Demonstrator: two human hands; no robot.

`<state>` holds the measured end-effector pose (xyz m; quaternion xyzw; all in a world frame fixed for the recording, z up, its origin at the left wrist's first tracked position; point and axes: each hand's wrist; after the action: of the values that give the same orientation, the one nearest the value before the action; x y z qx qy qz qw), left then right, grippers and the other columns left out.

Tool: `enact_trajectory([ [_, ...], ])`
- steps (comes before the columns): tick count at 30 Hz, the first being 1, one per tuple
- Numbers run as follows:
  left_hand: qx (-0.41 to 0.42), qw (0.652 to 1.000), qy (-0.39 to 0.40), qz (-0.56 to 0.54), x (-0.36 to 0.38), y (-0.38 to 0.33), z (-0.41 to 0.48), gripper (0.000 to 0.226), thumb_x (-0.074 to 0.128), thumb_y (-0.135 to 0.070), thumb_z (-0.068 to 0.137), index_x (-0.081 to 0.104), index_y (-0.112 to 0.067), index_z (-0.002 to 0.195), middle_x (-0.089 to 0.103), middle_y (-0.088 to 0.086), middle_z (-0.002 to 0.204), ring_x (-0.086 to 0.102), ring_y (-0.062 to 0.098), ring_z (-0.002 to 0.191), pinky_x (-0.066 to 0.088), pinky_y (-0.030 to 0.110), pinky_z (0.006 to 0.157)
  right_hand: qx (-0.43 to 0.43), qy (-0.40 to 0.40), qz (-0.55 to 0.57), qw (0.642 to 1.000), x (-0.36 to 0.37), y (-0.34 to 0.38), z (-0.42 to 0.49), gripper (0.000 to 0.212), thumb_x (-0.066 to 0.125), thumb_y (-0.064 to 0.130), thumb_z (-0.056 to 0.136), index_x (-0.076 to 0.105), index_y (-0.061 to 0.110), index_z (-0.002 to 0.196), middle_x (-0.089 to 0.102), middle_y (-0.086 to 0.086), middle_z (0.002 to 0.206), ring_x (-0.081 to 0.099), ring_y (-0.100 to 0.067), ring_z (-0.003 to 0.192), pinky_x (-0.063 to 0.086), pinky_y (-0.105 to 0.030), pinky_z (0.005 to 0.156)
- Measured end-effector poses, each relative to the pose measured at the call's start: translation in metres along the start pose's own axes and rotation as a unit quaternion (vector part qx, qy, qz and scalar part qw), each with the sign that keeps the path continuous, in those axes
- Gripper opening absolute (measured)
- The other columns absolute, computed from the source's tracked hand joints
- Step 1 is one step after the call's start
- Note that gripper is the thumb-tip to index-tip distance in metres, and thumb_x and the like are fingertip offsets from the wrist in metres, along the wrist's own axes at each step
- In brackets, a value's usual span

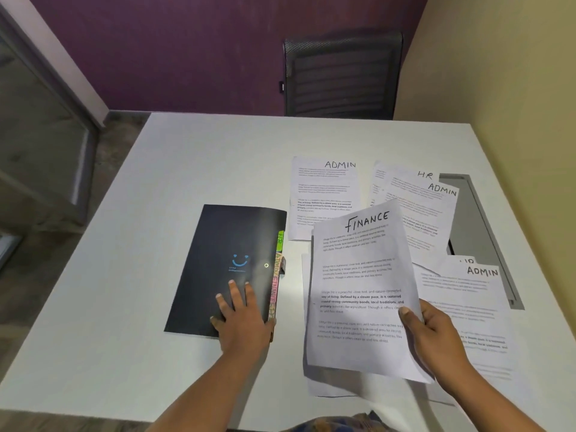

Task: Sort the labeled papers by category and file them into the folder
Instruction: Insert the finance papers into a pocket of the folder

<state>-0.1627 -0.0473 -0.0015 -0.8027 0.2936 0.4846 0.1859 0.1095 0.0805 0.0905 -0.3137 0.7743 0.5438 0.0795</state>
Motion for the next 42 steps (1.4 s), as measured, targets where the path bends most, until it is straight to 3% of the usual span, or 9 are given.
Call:
enact_trajectory([
  [3,-0.001,1.000,0.009,0.007,-0.004,0.004,0.000,0.094,0.051,-0.059,0.091,-0.006,-0.021,0.156,-0.013,0.014,0.164,0.003,0.052,0.147,0.030,0.060,0.112,0.007,-0.007,0.011,1.000,0.005,-0.004,-0.004,0.020,0.054,0.017,0.099,0.072,0.019,0.092,0.078,0.010,0.081,0.072,-0.014,0.081,0.047,-0.031,0.066],
  [8,0.070,0.996,0.017,0.045,-0.021,-0.002,-0.003,0.093,0.059,-0.018,0.096,-0.011,-0.034,0.154,-0.016,0.012,0.164,0.020,0.047,0.146,0.050,0.049,0.099,0.010,-0.004,0.013,1.000,0.008,-0.007,-0.006,0.019,0.055,0.017,0.099,0.074,0.019,0.096,0.079,0.008,0.086,0.072,-0.017,0.085,0.049,-0.032,0.069],
  [11,0.099,0.988,0.039,0.108,-0.041,0.002,-0.006,0.072,0.058,-0.023,0.098,0.014,-0.027,0.154,-0.009,0.014,0.165,0.026,0.044,0.146,0.053,0.044,0.097,0.012,-0.001,0.015,1.000,0.008,-0.003,-0.005,0.019,0.055,0.018,0.099,0.073,0.020,0.097,0.079,0.007,0.087,0.073,-0.018,0.086,0.050,-0.034,0.071],
  [14,0.083,0.988,0.030,0.127,-0.058,0.009,-0.005,0.057,0.062,-0.033,0.095,0.039,-0.012,0.142,0.010,0.010,0.165,0.047,0.036,0.134,0.058,0.039,0.088,0.003,0.000,0.015,1.000,0.007,0.005,-0.003,0.019,0.054,0.019,0.099,0.073,0.019,0.099,0.079,0.007,0.088,0.073,-0.019,0.086,0.049,-0.033,0.069],
  [21,0.079,0.993,0.002,0.085,-0.091,0.022,-0.013,0.069,0.067,-0.029,0.092,0.028,-0.010,0.146,0.041,0.005,0.150,0.064,0.019,0.106,0.057,0.033,0.084,-0.005,0.007,0.057,0.998,0.010,0.024,-0.007,0.021,0.054,0.016,0.099,0.074,0.021,0.099,0.079,0.006,0.092,0.073,-0.019,0.089,0.053,-0.041,0.084],
  [26,0.107,0.989,0.008,0.097,-0.094,0.026,-0.017,0.071,0.071,-0.027,0.088,0.031,-0.016,0.146,0.021,0.005,0.161,0.061,0.021,0.110,0.057,0.035,0.085,-0.013,0.022,0.085,0.996,0.018,0.043,-0.005,0.020,0.054,0.018,0.100,0.074,0.020,0.099,0.079,0.006,0.092,0.074,-0.019,0.089,0.055,-0.042,0.087],
  [32,0.056,0.997,-0.035,0.036,-0.092,0.021,-0.021,0.071,0.055,-0.049,0.095,0.029,-0.010,0.149,0.036,0.002,0.155,0.064,0.019,0.103,0.057,0.033,0.077,-0.014,0.030,0.099,0.994,0.025,0.054,-0.002,0.021,0.054,0.018,0.100,0.074,0.020,0.102,0.079,0.005,0.095,0.074,-0.021,0.092,0.054,-0.045,0.091],
  [37,0.072,0.995,-0.039,0.066,-0.086,0.020,-0.021,0.067,0.065,-0.022,0.091,0.030,-0.010,0.147,0.021,0.004,0.162,0.063,0.021,0.108,0.058,0.034,0.080,-0.013,0.030,0.095,0.995,0.027,0.057,-0.004,0.020,0.054,0.018,0.100,0.074,0.020,0.101,0.079,0.005,0.094,0.074,-0.021,0.092,0.055,-0.045,0.090],
  [42,0.075,0.995,-0.040,0.059,-0.081,0.019,-0.018,0.075,0.068,-0.028,0.090,0.025,-0.011,0.150,0.010,0.004,0.165,0.058,0.022,0.119,0.058,0.034,0.081,-0.012,0.020,0.088,0.996,0.024,0.057,-0.005,0.020,0.054,0.017,0.099,0.074,0.020,0.099,0.079,0.005,0.093,0.074,-0.021,0.090,0.055,-0.044,0.089],
])
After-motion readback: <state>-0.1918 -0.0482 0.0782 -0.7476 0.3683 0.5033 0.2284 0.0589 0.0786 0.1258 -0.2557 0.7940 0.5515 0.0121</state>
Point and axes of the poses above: each hand's wrist, its own z-axis towards the middle knuckle, its own x-axis out of the palm, y = z × x
